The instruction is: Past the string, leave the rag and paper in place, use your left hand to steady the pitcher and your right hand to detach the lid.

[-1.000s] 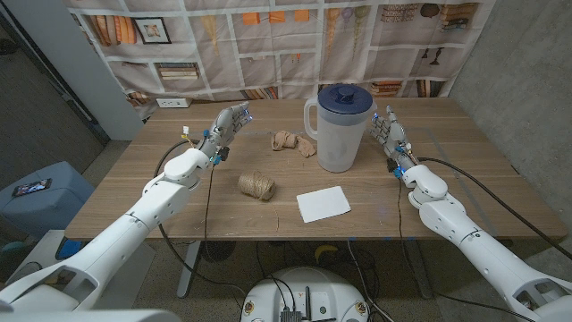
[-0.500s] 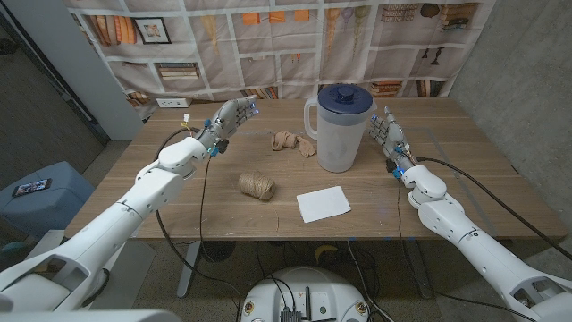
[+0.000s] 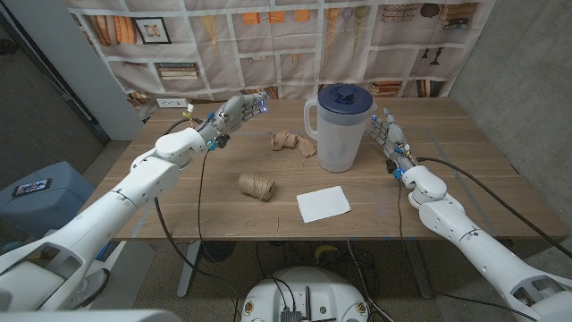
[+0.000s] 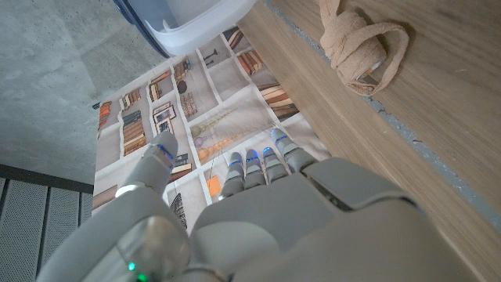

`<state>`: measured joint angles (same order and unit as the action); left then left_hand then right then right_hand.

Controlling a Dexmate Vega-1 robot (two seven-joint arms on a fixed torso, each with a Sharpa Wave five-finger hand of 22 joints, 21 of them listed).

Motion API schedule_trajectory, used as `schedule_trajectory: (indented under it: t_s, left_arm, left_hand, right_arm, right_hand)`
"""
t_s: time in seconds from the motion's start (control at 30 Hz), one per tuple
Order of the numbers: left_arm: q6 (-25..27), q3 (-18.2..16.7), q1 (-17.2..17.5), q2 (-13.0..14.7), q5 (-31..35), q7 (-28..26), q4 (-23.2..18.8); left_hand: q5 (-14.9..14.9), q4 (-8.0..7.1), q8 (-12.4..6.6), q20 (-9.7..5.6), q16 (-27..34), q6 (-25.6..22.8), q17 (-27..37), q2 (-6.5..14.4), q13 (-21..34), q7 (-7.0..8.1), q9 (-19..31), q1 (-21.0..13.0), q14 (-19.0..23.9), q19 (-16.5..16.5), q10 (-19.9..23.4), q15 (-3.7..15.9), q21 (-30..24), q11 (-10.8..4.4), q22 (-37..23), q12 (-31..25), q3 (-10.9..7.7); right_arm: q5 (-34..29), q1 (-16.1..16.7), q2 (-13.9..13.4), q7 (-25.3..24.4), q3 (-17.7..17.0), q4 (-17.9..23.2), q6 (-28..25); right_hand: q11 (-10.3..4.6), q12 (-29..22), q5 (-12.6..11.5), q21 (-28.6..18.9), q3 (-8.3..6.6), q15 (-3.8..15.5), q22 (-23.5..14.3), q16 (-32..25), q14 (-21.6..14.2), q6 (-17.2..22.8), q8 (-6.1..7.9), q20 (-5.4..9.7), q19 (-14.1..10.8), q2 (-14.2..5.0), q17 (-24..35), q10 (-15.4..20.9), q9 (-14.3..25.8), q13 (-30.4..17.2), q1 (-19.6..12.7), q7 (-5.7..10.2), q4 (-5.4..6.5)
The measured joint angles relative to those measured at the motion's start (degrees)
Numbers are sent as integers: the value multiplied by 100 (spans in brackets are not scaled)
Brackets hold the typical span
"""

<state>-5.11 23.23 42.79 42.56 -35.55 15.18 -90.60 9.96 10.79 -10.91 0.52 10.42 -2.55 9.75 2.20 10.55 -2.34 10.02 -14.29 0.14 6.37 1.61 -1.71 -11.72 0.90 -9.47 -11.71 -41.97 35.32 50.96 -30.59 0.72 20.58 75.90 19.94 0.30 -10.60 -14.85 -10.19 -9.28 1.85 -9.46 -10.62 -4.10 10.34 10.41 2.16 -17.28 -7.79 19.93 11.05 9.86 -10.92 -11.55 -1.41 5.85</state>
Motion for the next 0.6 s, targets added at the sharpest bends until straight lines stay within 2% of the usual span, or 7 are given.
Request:
schedule_trajectory:
  t_s: [0.23,0.3,0.47,0.6]
  left_arm:
    - [7,52,-102,2,-7,369,72]
    - [7,151,-322,-30,-15,501,274]
    - [-8,199,-430,-62,-25,782,397]
    - [-36,307,-659,-108,-25,1035,654]
  left_hand:
    - [0,0,-19,73,35,-54,7,-68,1,-54,27,-128,100,10,53,38,11,54,0,0,0]
    - [11,0,-34,73,44,-76,27,-85,19,-76,26,-189,100,11,77,39,11,30,0,-29,0]
    - [23,12,-35,155,45,-82,27,-121,27,-87,26,-272,171,32,125,28,54,43,0,-50,-13]
    - [23,23,-57,195,44,-52,27,-203,27,-116,48,-414,171,10,125,28,54,43,0,-50,-24]
  right_arm:
    - [-22,26,-41,-23,6,77,-10]
    - [-53,42,-56,-69,7,105,-54]
    - [-66,82,-86,-95,8,173,-79]
    - [-94,113,-113,-149,8,228,-123]
  right_hand:
    - [0,0,0,0,-26,0,0,-1,0,31,0,0,0,0,-27,0,0,0,0,31,-26]
    - [0,0,0,0,-41,0,0,-20,0,31,0,0,0,0,-35,0,0,0,0,31,-8]
    - [0,0,0,-20,-56,0,0,-20,0,33,0,0,0,0,-53,0,1,-1,0,33,7]
    - [0,0,0,-20,-56,0,0,-20,0,51,0,0,0,0,-53,0,1,-1,0,51,7]
